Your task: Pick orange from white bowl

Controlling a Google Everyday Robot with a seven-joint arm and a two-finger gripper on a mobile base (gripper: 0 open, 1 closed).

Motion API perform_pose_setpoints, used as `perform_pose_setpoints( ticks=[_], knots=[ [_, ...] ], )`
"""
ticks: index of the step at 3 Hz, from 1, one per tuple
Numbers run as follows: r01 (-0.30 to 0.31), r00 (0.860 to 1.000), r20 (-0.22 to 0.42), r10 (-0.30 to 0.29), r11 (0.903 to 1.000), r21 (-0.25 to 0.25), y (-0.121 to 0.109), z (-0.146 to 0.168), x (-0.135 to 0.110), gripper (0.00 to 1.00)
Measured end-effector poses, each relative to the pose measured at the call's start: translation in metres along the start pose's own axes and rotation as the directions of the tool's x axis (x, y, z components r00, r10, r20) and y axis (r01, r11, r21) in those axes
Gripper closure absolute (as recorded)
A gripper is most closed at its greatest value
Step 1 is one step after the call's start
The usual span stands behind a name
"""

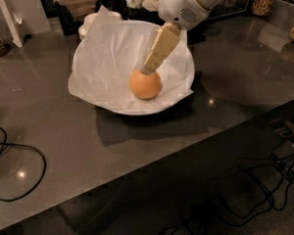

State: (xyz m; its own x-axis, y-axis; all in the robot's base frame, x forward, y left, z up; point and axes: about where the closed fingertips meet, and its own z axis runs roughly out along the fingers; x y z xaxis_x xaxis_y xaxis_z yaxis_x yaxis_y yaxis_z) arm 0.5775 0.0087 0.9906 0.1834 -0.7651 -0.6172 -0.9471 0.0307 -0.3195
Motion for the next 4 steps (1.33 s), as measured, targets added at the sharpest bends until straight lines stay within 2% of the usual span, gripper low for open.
perform_pose_setpoints(
  ticks=[2, 3, 4],
  knots=[
    [-0.098, 0.994, 0.052, 0.1, 0.9948, -0.027, -0.001, 0.048, 0.067, 0.0],
    [-0.132, 0.988, 0.068, 0.136, 0.9899, -0.051, 0.001, 0.069, 0.09, 0.0],
    [-0.145, 0.986, 0.077, 0.15, 0.9872, -0.068, -0.001, 0.087, 0.098, 0.0]
  ],
)
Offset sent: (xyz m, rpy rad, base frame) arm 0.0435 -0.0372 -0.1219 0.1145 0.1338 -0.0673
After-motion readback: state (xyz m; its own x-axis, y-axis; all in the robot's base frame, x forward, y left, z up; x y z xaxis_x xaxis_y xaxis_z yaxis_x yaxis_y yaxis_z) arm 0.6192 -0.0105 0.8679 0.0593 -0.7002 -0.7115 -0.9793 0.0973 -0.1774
